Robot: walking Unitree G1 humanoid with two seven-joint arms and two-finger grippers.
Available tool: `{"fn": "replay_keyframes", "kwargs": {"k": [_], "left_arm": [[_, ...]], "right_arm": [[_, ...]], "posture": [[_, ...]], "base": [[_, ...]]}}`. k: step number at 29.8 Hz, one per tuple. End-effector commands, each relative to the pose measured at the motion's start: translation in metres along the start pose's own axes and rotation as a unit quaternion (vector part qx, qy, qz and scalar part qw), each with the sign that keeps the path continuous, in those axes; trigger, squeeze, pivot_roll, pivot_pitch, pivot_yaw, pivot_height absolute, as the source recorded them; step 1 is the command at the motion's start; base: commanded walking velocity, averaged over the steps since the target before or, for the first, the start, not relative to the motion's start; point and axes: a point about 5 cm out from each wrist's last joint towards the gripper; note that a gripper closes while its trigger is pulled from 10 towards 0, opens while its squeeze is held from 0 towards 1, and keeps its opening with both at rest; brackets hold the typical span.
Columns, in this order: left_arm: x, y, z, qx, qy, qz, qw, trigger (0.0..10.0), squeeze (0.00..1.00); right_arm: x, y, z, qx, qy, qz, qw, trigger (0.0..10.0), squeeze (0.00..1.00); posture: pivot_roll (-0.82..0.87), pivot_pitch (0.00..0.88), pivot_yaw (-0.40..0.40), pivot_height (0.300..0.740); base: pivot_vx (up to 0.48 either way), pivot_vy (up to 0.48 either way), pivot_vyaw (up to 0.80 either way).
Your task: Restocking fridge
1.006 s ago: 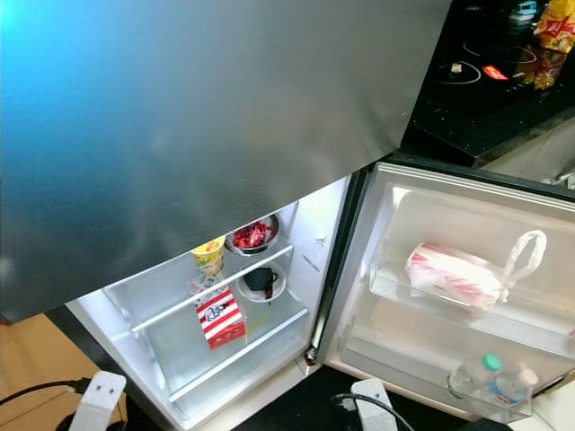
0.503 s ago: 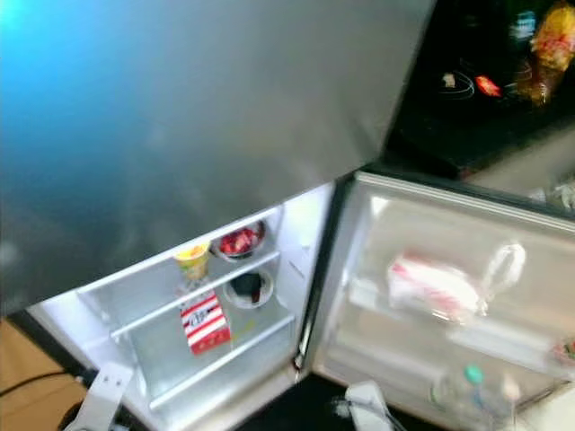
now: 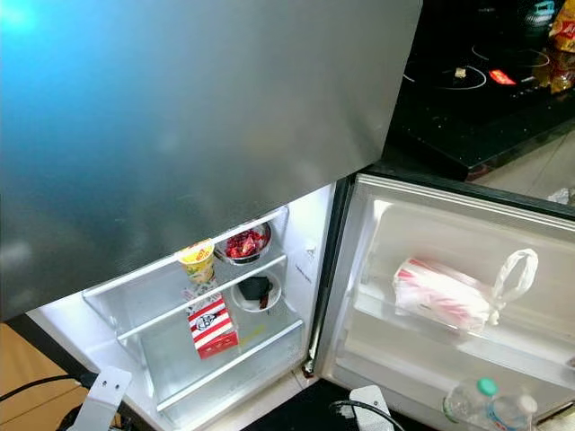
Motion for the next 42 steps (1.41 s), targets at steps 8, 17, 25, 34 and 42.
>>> {"fn": "replay_keyframes", "kwargs": {"k": [8, 17, 25, 34, 42], "left_arm": [[0.002, -0.004, -0.015, -0.03, 0.004, -0.005, 1.0, 10.0, 0.0], [0.003, -0.005, -0.018, -0.037, 0.003, -0.009, 0.999, 10.0, 0.0], [0.004, -0.006, -0.02, -0.041, 0.002, -0.01, 0.999, 10.0, 0.0], [0.004, -0.006, -0.022, -0.043, 0.003, -0.01, 0.999, 10.0, 0.0], [0.004, -0.006, -0.022, -0.043, 0.004, -0.011, 0.999, 10.0, 0.0]], "right_arm": [[0.0, 0.0, -0.002, 0.0, 0.005, 0.0, 1.0, 10.0, 0.0], [-0.001, 0.0, 0.001, 0.001, 0.002, 0.002, 1.0, 10.0, 0.0], [0.0, 0.0, 0.0, 0.0, 0.001, 0.001, 1.0, 10.0, 0.0], [-0.001, 0.0, 0.0, -0.001, 0.002, 0.001, 1.0, 10.0, 0.0], [-0.001, 0.0, -0.001, -0.002, 0.004, 0.001, 1.0, 10.0, 0.0]], "posture": [[-0.02, 0.0, 0.021, 0.74], [-0.01, 0.0, 0.019, 0.74], [-0.01, 0.0, 0.018, 0.74], [-0.02, 0.0, 0.022, 0.74], [-0.02, 0.0, 0.023, 0.74]], "base": [[0.0, 0.0, 0.0], [-0.242, 0.0, 0.0], [0.0, 0.0, 0.0], [-0.48, 0.0, 0.0], [-0.48, 0.0, 0.0]]}}
Point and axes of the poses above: a point about 5 cm out from each wrist's last joint towards the gripper, its own y axis pointing out of the wrist towards the gripper, its own z axis along the axis of the wrist's last joint, x = y × z, and after that the axes turned 11 degrees about y, right-handed
